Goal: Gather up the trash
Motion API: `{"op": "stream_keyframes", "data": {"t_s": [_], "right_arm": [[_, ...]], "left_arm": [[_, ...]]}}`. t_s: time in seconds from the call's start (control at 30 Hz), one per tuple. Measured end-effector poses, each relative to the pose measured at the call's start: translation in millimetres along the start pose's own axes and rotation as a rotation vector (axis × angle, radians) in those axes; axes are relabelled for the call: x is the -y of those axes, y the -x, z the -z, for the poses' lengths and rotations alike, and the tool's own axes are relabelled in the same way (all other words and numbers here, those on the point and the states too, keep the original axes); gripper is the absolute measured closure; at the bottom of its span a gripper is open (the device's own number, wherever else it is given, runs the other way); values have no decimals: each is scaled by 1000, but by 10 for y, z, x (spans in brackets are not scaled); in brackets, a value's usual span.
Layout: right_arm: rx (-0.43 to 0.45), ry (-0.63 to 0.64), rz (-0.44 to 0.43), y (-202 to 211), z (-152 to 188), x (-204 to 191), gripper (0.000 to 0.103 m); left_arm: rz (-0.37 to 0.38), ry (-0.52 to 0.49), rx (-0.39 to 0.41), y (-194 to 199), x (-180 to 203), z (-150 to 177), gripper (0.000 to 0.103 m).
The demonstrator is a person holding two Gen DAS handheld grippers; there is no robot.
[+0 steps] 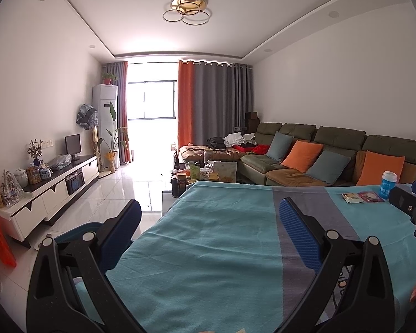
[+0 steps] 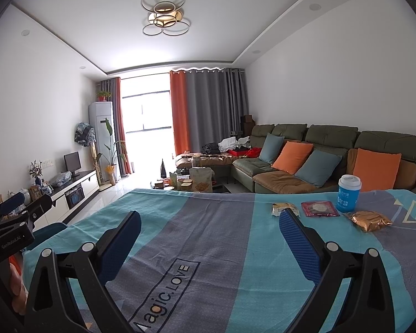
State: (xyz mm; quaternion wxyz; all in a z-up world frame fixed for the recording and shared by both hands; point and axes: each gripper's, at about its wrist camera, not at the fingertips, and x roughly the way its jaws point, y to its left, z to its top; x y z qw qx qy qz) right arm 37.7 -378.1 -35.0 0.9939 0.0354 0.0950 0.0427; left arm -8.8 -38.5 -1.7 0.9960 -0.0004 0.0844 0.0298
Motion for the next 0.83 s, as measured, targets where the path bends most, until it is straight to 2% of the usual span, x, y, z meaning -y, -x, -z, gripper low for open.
{"op": "stream_keyframes", "data": {"t_s": [0.57,0.83], "right_arm": [[-1,-3,5,-11,6,3,7],[-29,-23,46,-20,50,139,7]], "left_arm": [[25,-18,-30,-93,66,9,5],[119,-23,-214,-519,144,28,5]]}}
